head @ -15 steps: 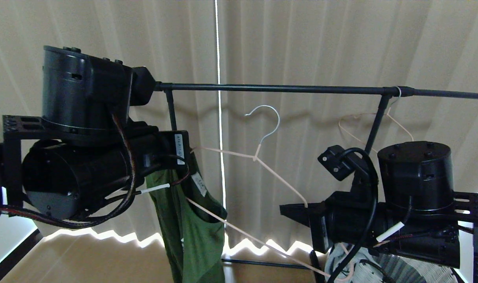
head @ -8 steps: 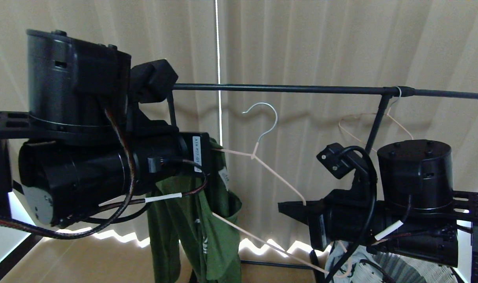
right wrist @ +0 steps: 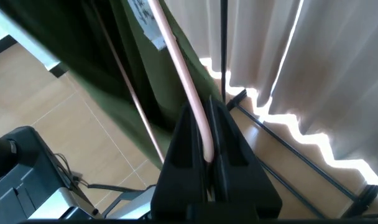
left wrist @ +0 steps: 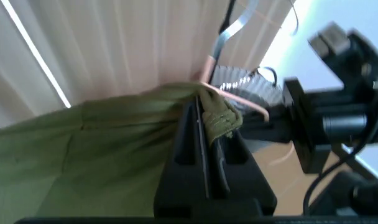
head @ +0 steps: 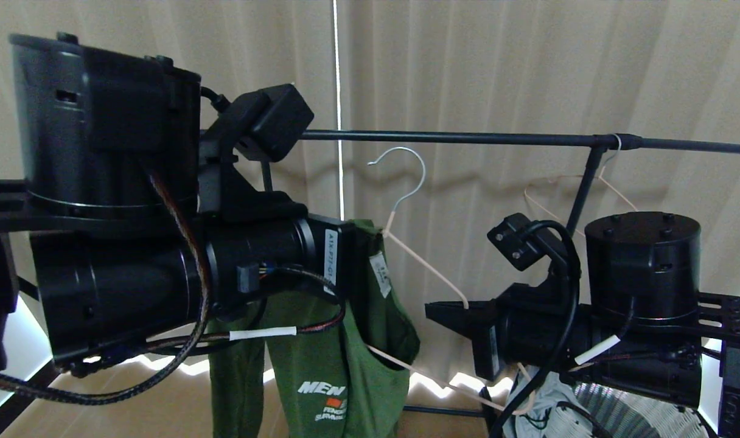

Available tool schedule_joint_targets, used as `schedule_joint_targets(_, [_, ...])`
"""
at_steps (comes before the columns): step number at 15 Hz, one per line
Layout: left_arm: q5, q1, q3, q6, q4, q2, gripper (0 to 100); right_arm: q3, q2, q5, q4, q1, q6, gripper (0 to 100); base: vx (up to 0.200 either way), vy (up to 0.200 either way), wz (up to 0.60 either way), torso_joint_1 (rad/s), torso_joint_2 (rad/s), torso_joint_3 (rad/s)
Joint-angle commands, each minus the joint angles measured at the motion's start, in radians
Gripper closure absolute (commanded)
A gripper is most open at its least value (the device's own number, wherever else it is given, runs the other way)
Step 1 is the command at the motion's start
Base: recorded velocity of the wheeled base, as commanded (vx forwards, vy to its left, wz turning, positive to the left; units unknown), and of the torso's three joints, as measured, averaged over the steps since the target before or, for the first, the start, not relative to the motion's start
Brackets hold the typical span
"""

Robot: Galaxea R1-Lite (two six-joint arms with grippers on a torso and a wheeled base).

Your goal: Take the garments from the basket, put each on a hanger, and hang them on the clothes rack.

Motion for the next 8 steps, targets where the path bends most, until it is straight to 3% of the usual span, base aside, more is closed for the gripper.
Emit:
schedule_joint_targets(1, [0.000,-0.012,0.024,0.009,-0.003,-0.001,100,-0.001,-0.003,0.000,0.000,0.001,0.000,100,0.000,0.000,0.00,0.000,0.00,0.000])
schedule_joint_targets(5, [0.000,-0.009,0.110,0.035,-0.079,-0.029,100,-0.001,-0.020,0.000,0.000,0.000,-0.002,100,0.000,0.000,0.00,0.000,0.00,0.000])
schedule_joint_targets(6, [0.001,-0.008,0.121,0.044,-0.089,-0.041,0,-0.001,-0.026,0.000,0.001,0.000,-0.003,100,0.000,0.000,0.00,0.000,0.00,0.000])
schedule_joint_targets(8, [0.000,-0.006,0.156,0.049,-0.116,-0.076,0,0.003,-0.054,0.000,0.003,-0.003,-0.035,100,0.000,0.000,0.00,0.000,0.00,0.000])
